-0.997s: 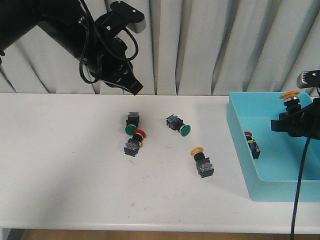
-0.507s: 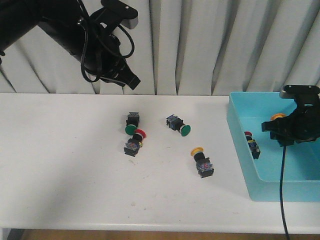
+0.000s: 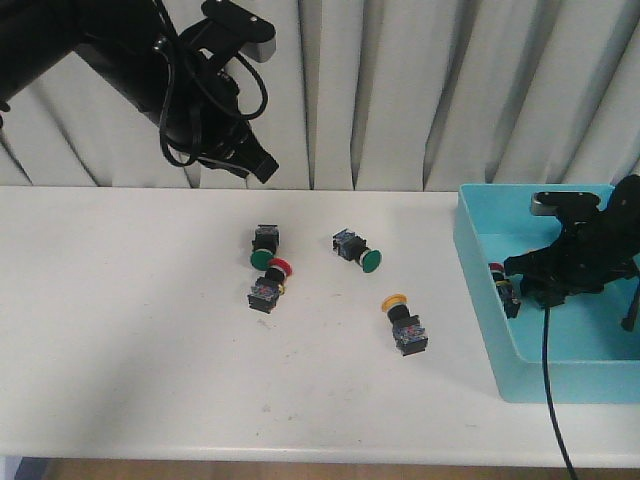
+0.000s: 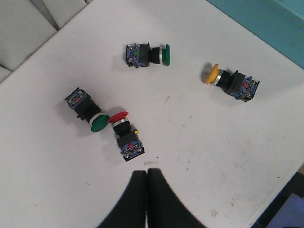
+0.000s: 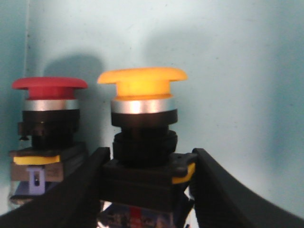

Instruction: Pick red and yellow buttons and place in box

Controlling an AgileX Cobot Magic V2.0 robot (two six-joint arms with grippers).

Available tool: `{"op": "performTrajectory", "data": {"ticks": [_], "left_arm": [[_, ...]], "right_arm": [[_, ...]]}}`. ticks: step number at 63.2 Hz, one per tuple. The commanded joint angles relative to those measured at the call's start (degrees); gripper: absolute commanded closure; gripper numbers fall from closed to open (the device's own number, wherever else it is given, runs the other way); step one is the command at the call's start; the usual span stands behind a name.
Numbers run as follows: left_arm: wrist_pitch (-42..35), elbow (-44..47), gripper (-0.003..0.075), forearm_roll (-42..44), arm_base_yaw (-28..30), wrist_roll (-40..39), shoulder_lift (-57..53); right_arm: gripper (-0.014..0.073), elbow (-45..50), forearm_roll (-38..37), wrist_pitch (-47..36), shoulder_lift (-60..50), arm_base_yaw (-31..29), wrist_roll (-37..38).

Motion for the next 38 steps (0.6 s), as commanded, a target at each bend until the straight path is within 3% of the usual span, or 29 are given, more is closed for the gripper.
{"op": "performTrajectory", "data": {"ticks": [1,11,38], "left_arm": [[-2.4,-1.7,0.0721,-0.7,0.0,-0.6,-3.0],[-2.4,-1.7,0.0718,-0.9,-0.1,-0.8,-3.0],[-3.5,-1.7,0.0716,-0.9,-0.1,-0.8,-3.0]], "right_arm": [[0.0136,-3.1,0.3,0.1,-3.0,-0.2,-1.2],[0.0047,-5.5,0.3,2.3,-6.0,-0.2,-1.3],[0.0088,-5.4,8.1,4.0,-28.1,-0.1,-3.7]]}}
